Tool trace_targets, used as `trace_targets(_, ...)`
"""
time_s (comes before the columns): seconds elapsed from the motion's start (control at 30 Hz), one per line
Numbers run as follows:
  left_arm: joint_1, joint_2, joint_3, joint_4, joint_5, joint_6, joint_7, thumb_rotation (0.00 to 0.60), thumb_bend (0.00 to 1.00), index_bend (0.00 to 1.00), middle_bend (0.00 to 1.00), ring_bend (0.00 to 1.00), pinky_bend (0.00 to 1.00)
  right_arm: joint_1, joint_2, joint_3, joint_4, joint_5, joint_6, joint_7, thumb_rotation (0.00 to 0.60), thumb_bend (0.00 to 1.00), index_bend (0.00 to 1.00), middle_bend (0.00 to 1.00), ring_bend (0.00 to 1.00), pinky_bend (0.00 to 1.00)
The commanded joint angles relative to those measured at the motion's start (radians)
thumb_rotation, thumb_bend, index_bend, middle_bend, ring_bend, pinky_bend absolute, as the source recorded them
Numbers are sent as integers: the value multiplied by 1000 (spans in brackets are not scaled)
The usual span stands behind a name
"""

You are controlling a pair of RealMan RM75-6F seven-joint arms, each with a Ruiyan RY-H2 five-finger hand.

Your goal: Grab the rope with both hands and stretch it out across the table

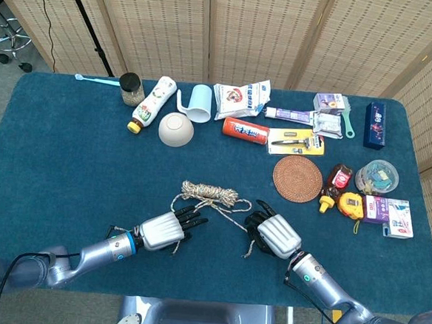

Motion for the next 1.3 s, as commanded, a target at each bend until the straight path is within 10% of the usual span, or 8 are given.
trace_targets(0.03,1,-4,1,5,1,3,-2,600,433,416,0,0,0,-1,0,0,1,0,1,2,600,611,618,335,265,0)
trace_targets(0.8,15,-35,-7,53,-2,53,-40,600,432,669,2,0,0,-1,-3,3,12,1,-3,8,600,614,633,348,279,0)
trace_targets(1.3,53,34,-22,18,-21,135,-76,600,434,752,187,0,0,7,14,25,-32,7,4,-15,600,643,671,389,326,0)
